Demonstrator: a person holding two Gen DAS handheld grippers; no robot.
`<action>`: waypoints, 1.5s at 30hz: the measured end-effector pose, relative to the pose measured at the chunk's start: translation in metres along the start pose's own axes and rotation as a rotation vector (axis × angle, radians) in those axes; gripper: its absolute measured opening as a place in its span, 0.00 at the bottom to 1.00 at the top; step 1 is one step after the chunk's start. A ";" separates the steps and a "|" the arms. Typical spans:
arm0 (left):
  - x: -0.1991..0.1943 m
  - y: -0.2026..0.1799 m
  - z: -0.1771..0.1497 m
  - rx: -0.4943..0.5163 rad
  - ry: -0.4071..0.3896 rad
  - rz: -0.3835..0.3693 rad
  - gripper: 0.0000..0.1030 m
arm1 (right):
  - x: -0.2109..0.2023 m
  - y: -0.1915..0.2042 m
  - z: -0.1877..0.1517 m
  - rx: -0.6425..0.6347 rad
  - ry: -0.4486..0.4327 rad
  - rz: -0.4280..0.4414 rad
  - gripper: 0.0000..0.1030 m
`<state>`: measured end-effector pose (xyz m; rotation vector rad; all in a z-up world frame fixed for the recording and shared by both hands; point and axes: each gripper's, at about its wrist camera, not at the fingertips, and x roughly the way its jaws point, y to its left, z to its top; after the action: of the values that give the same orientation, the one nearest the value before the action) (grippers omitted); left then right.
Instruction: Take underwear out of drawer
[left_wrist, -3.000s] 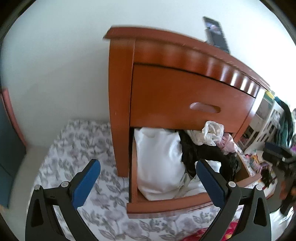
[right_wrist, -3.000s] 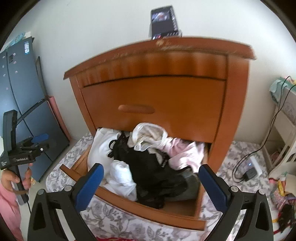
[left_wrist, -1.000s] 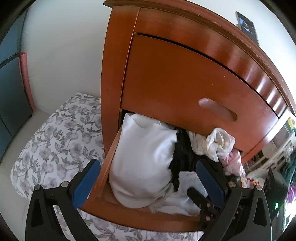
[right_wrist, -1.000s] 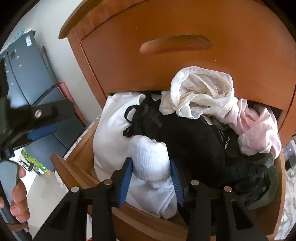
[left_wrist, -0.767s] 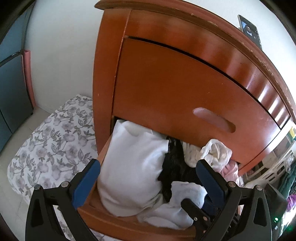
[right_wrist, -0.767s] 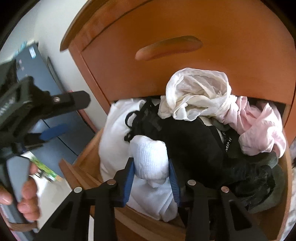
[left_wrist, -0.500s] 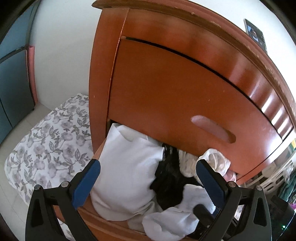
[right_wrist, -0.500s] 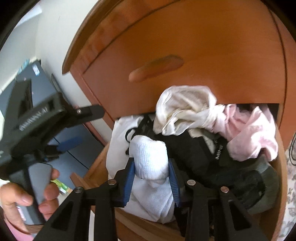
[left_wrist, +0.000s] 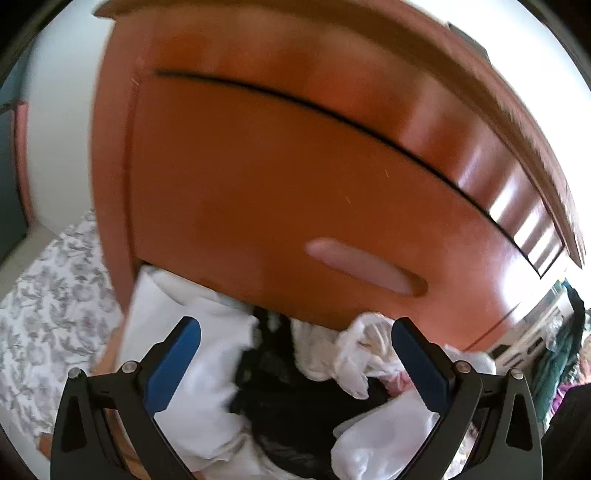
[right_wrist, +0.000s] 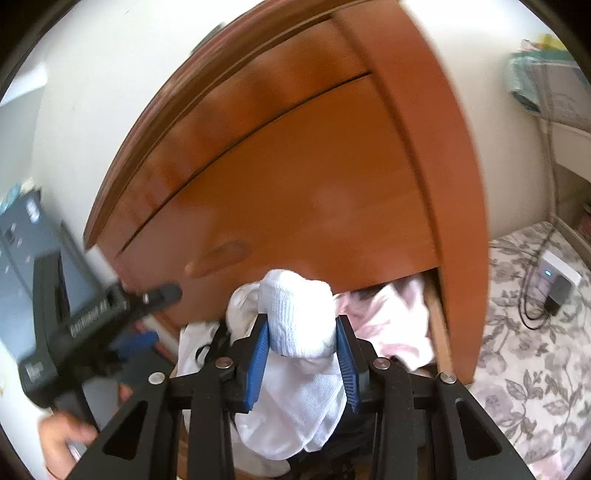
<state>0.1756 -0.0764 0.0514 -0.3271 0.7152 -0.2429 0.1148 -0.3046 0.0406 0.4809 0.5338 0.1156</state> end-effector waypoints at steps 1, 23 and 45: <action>0.005 -0.003 -0.002 0.015 0.010 -0.011 1.00 | -0.002 -0.002 0.001 0.006 -0.007 -0.012 0.37; 0.058 -0.026 -0.008 0.035 0.143 -0.073 0.05 | -0.063 -0.009 0.058 -0.027 -0.150 -0.237 0.37; -0.059 -0.022 -0.003 0.077 -0.186 -0.316 0.03 | -0.100 -0.033 0.054 0.085 -0.246 -0.174 0.37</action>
<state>0.1282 -0.0781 0.0924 -0.3829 0.4674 -0.5312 0.0565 -0.3789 0.1116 0.5209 0.3380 -0.1318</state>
